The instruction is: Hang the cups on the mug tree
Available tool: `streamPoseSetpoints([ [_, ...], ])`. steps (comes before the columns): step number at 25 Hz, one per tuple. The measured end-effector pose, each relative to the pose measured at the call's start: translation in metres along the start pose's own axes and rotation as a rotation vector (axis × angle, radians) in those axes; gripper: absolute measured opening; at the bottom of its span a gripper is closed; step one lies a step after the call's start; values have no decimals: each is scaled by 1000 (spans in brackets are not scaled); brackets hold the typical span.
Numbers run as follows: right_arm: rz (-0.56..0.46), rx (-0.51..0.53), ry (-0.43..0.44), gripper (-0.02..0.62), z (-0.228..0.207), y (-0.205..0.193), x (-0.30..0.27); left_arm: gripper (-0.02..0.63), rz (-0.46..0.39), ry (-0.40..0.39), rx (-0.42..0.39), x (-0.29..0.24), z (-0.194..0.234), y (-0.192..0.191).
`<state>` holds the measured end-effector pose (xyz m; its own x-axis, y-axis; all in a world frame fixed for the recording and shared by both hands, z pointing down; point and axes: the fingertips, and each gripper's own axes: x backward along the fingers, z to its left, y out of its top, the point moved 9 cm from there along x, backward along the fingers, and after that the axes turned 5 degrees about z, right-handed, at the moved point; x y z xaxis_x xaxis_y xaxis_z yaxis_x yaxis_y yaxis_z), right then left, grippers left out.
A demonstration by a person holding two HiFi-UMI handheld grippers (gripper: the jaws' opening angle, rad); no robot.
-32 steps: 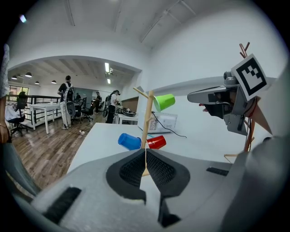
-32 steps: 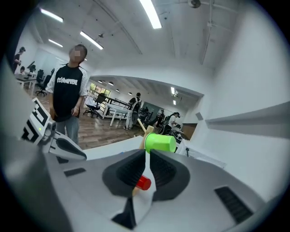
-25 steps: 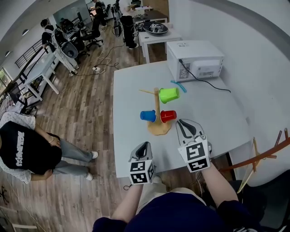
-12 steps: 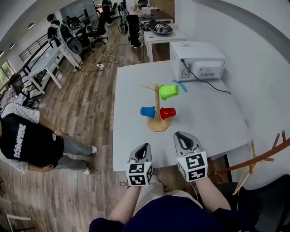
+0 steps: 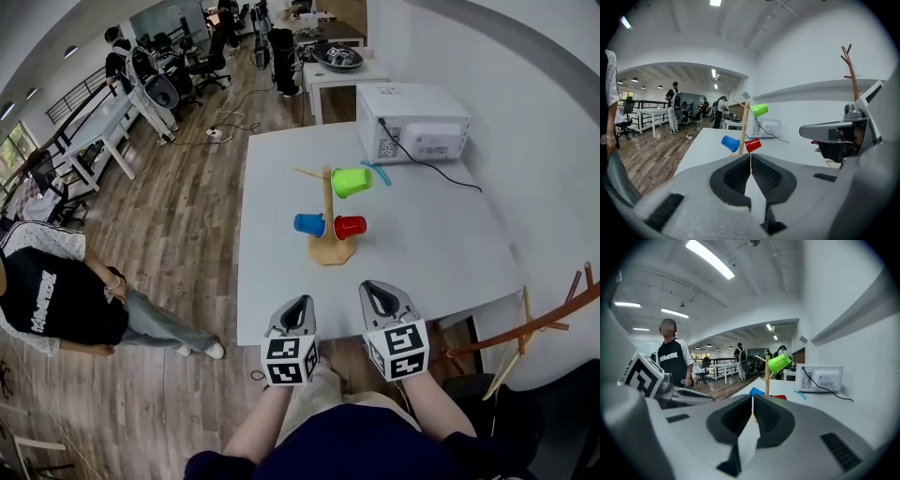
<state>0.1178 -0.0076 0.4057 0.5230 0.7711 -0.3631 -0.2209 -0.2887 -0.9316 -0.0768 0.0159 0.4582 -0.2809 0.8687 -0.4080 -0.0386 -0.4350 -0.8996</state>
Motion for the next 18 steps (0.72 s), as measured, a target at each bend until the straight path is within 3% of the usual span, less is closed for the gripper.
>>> streamPoseSetpoints([
  [18,-6,-55,26,31,10,-13,14,20,-26,-8,-4,15,-12,-4],
])
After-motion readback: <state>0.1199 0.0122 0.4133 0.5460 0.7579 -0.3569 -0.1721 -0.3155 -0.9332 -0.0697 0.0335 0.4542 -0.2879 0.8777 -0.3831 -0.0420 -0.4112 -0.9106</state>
